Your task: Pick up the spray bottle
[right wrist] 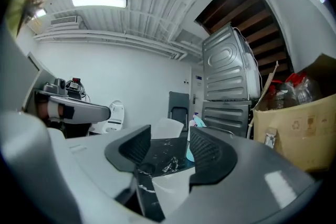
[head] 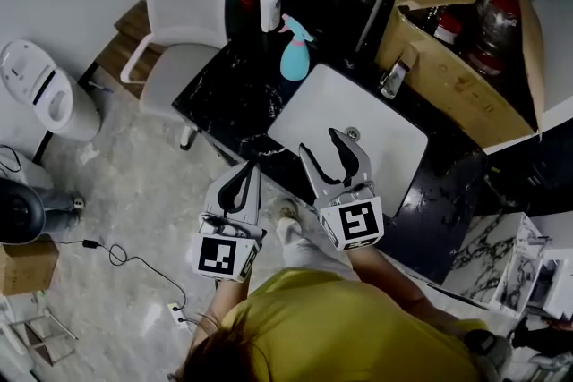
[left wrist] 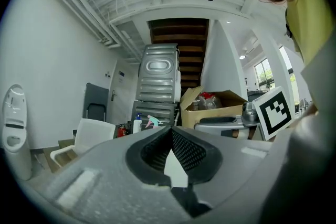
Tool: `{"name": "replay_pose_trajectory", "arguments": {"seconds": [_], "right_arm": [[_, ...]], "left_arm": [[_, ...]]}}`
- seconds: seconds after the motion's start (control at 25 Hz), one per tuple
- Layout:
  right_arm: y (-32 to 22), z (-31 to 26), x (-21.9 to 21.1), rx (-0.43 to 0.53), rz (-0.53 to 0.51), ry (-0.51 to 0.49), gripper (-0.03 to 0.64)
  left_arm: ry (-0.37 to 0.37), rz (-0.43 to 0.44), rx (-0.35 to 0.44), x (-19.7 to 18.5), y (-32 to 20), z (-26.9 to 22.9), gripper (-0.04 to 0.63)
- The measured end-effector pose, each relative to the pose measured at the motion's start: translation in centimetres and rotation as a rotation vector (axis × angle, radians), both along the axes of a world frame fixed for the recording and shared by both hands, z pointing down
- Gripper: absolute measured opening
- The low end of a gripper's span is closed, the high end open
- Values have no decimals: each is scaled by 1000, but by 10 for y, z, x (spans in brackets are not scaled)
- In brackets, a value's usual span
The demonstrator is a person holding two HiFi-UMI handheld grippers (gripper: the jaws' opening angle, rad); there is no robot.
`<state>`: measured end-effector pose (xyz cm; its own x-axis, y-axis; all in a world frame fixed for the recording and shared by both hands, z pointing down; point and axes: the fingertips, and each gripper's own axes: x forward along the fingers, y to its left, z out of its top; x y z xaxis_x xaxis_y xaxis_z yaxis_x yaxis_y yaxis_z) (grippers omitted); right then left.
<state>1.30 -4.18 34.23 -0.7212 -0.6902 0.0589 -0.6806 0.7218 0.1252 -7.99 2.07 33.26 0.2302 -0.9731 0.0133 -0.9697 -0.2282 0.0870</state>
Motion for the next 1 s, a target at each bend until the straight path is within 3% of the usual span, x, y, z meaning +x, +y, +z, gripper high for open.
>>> {"name": "replay_pose_trajectory", "arguments": {"seconds": [0.24,0.48,0.76,1.0], "right_arm": [[-79,15,-23,-47,-9,-2,242],[-124,35,-35,-90,-15,1,256],[-145,44,-42,-144,1,-19,261],[-159,45,-42,-133,39,16,265]], "left_arm": [[-17,26,-15,-15,-86,8,4],[-21,42,-27,-20,-144,14,4],[-29,69,-55,-21,-173,21,5],[-14,101,-59,-24,-185,24,5]]}}
